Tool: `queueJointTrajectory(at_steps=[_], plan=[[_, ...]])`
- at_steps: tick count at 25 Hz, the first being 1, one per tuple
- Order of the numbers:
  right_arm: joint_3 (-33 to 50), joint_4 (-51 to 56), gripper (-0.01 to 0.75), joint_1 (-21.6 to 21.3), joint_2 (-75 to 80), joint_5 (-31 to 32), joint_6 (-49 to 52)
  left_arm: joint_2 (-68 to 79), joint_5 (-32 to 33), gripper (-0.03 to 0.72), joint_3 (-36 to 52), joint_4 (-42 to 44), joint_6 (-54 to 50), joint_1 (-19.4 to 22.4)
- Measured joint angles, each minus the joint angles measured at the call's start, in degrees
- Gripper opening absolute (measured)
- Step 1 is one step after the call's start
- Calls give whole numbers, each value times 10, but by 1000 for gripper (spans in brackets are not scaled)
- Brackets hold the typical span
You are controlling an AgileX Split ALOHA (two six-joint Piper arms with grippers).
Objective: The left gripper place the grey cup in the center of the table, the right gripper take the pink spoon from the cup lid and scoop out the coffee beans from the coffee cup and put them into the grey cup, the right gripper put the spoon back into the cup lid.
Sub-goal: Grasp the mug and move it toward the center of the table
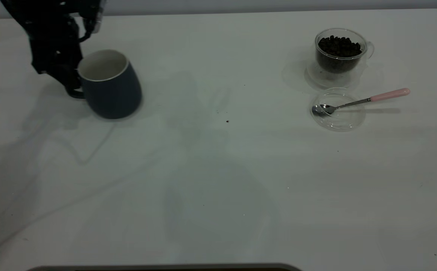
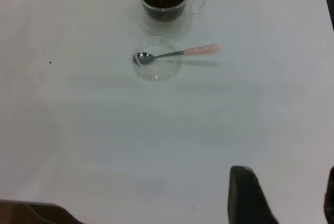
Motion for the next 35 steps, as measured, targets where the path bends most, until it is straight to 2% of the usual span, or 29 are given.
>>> queueJointTrajectory(at_steps=[6,12,25,31,35], plan=[[0,0,394,0,0,0,0,0,-2,567,0,-13,0,-33],[0,0,394,0,0,0,0,0,-38,567,0,-59,0,-70],[0,0,394,0,0,0,0,29,-90,567,-1,-64,0,-142],[0,0,394,0,0,0,0,25,-82,567,-1,-79,-8,-144],[0,0,394,0,0,0,0,-4,-29,567,-1,-38,-53,-143]])
